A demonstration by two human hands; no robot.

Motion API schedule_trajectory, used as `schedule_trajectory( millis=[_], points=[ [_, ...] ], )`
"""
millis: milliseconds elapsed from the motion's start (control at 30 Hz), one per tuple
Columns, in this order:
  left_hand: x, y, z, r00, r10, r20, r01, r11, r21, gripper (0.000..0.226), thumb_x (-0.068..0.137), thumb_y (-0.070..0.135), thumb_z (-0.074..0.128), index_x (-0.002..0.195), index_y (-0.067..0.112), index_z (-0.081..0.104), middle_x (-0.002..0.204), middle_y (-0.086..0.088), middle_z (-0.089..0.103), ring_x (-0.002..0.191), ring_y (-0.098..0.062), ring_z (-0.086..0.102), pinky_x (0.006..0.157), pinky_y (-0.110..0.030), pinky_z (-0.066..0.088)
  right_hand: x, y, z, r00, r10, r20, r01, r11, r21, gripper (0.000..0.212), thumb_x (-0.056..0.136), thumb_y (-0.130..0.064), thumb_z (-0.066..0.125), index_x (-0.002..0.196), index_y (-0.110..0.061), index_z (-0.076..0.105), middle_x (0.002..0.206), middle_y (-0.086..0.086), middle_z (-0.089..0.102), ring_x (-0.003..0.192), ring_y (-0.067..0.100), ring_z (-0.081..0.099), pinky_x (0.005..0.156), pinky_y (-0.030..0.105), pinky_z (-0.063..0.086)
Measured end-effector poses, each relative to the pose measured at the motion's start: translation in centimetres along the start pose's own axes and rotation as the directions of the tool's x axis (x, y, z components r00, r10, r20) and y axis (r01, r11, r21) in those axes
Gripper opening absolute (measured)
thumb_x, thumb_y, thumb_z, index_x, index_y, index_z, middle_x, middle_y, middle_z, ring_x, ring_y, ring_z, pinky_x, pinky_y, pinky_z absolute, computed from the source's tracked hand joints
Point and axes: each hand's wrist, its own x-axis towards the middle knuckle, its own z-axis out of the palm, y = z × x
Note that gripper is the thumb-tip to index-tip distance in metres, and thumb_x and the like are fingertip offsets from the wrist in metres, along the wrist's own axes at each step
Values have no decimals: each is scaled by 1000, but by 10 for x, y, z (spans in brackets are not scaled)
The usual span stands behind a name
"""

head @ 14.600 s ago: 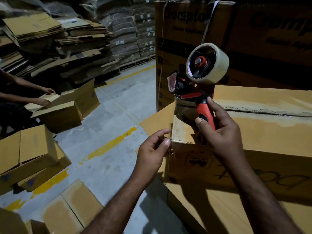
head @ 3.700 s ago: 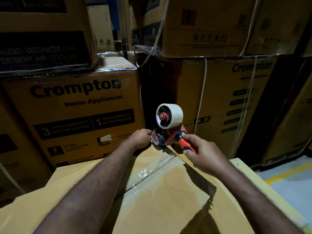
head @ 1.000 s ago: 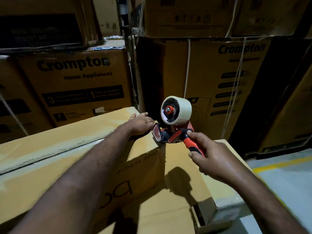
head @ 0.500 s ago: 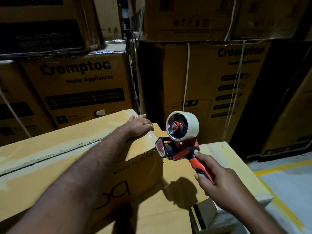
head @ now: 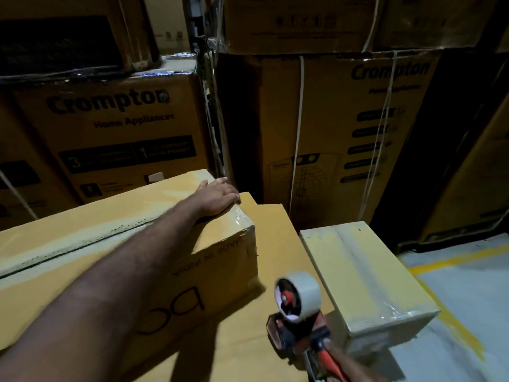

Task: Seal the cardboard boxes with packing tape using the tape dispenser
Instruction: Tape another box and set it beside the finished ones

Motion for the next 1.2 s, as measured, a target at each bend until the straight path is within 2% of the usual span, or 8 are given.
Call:
schedule_trajectory(
  millis=[167,300,367,500,600,900,1033,1200],
  points=[
    [-11,17,-2,996,-59,-65,60,998,14,45,106,43,30,141,31,55,160,6,36,154,-19,13,118,-63,4,8,-31,-7,984,22,-176,-4,994,105,58,87,-42,68,123,-76,38,105,-28,68,94,-8,63,82,18,52],
    [-39,54,-5,965,-77,-249,58,995,-83,42,104,44,49,140,25,56,146,2,54,134,-19,49,109,-48,40,37,-63,-21,980,-55,-193,74,993,92,56,93,-41,60,122,-77,30,114,-23,61,99,4,62,76,23,49],
    [-56,69,-6,981,-74,-181,27,968,-248,43,101,51,51,131,23,64,134,1,64,122,-18,58,102,-43,48,45,-72,-20,975,-60,-212,85,990,112,55,94,-41,59,132,-69,31,114,-17,61,99,8,61,74,24,49],
    [-75,78,2,1000,12,-12,-11,1000,19,58,101,63,36,137,24,59,150,2,50,149,-21,28,120,-57,19,52,-77,-19,969,-50,-240,84,988,130,55,94,-39,59,140,-59,35,112,-14,60,96,7,61,72,23,52],
    [-81,78,11,998,-3,-56,10,990,142,62,99,65,35,142,24,52,158,4,38,153,-19,18,121,-61,13,54,-79,-16,969,-40,-242,77,986,146,56,94,-39,61,141,-56,35,113,-14,59,95,6,61,70,20,52],
    [-113,50,3,998,51,-44,-40,973,227,53,101,62,35,132,25,58,155,5,42,152,-18,21,119,-56,22,63,-76,-6,983,31,-179,41,921,388,49,89,-28,70,129,-53,53,109,-5,65,81,14,66,66,32,55],
    [-157,20,-1,997,70,-20,-65,976,209,66,93,71,23,140,34,51,163,11,30,154,-12,10,124,-51,15,79,-78,-4,994,72,-78,-10,795,607,44,93,-10,64,130,-32,59,78,15,67,54,28,59,53,39,53],
    [-211,9,-1,992,124,-14,-120,978,169,73,88,75,12,144,42,46,163,19,21,148,-1,-6,119,-40,-4,117,-99,22,992,120,-29,-66,713,698,41,97,-15,58,136,-26,51,89,31,63,59,26,60,53,35,52]
  ],
)
